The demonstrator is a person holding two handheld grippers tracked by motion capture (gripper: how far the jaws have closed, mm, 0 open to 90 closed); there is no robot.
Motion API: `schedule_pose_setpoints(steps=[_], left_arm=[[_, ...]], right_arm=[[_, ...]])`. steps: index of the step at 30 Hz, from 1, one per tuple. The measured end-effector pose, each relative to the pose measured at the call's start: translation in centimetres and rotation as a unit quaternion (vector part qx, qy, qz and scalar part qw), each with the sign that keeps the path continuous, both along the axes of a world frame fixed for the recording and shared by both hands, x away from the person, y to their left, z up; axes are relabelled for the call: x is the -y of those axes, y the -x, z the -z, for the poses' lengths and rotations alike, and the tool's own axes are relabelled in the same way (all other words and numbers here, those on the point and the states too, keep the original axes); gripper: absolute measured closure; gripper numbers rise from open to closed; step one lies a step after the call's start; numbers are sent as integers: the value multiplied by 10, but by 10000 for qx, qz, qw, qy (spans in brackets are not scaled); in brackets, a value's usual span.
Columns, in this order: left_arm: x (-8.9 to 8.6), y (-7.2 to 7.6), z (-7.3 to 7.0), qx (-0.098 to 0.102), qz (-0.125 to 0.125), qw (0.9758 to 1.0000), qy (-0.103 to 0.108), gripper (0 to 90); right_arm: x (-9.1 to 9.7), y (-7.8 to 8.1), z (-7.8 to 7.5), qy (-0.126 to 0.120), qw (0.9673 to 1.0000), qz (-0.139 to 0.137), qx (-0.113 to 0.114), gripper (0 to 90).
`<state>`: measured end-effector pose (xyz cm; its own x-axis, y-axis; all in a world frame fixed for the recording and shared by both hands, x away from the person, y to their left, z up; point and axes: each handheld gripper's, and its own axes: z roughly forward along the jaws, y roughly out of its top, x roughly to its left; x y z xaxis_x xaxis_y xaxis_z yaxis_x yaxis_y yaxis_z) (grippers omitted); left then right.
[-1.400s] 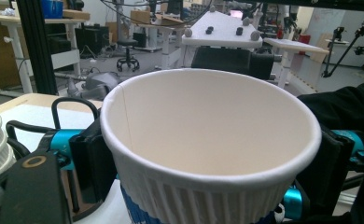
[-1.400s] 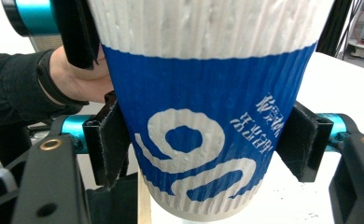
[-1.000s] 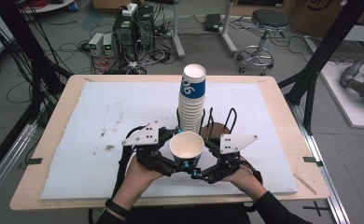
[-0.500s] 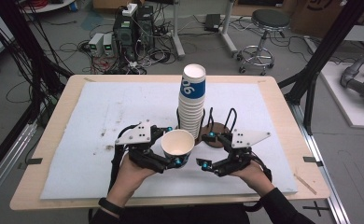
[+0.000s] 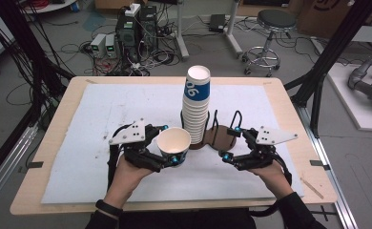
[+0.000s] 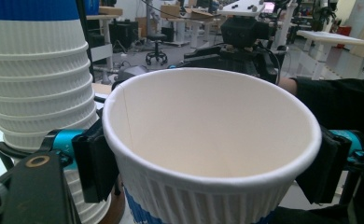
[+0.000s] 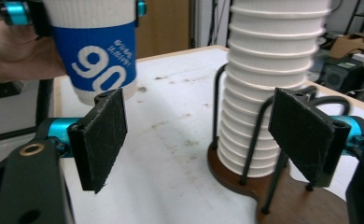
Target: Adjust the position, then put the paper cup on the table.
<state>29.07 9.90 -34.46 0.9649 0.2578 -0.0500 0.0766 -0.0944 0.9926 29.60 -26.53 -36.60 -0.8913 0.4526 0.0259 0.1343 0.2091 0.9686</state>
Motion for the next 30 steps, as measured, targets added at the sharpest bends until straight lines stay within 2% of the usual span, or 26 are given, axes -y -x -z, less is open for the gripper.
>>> schedule_pose_setpoints(steps=[5,9,12,18,23,30], left_arm=[[0,1,-1,8,19,10000,11,212],[-2,2,-1,16,-28,10000,3,208],[-2,2,-1,27,-40,10000,-20,208],[-4,6,-2,41,-104,9999,-57,208],[-3,6,-3,-54,-57,9999,153,208],[-5,5,-4,-54,-133,9998,122,208]], right_arm=[[3,-1,-2,-96,9999,29,102,198],[2,-1,-1,-32,10000,19,24,195],[1,-1,-2,-54,9999,-23,126,195],[3,-2,-3,-30,9999,6,120,195],[8,-3,-5,29,9997,52,225,195],[18,-3,-6,51,9994,243,256,195]])
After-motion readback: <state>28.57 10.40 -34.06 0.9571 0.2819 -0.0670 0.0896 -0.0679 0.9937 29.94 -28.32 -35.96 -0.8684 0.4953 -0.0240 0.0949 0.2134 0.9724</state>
